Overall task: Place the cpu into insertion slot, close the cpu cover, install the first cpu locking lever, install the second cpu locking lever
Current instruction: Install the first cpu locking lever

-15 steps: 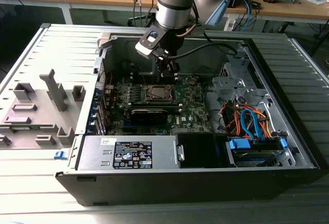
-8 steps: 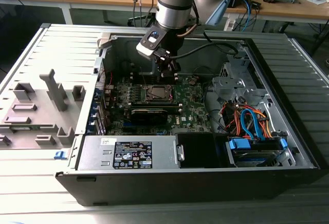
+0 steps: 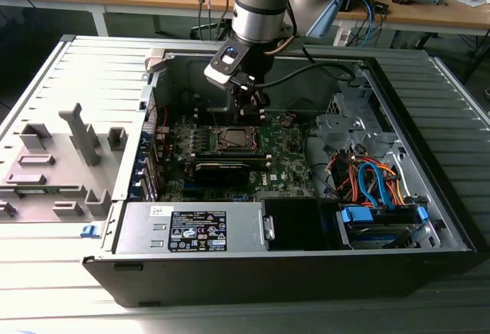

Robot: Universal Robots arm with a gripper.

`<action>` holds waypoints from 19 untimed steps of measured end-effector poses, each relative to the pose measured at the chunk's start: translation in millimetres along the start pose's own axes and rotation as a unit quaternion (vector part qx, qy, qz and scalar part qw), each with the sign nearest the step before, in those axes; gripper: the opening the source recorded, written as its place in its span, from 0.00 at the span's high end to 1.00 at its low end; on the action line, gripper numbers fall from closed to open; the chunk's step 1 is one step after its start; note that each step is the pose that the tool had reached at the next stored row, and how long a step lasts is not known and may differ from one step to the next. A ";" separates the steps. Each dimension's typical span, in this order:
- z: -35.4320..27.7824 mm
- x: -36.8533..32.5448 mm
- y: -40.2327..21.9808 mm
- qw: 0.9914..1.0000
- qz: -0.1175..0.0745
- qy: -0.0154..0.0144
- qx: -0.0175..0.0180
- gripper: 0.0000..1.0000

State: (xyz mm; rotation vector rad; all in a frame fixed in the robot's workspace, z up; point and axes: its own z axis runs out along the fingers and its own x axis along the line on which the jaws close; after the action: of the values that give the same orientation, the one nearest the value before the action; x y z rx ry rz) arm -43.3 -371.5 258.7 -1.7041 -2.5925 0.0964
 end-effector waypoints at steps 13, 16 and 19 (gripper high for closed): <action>0.0 0.0 0.0 0.999 -0.032 -0.002 0.000 0.89; 0.0 0.0 0.0 0.999 -0.039 -0.003 0.000 0.89; 0.0 0.0 0.0 0.999 -0.044 -0.003 0.000 0.89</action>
State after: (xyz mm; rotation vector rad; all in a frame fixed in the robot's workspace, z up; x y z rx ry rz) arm -43.3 -371.5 258.7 -1.5891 -2.6677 0.0989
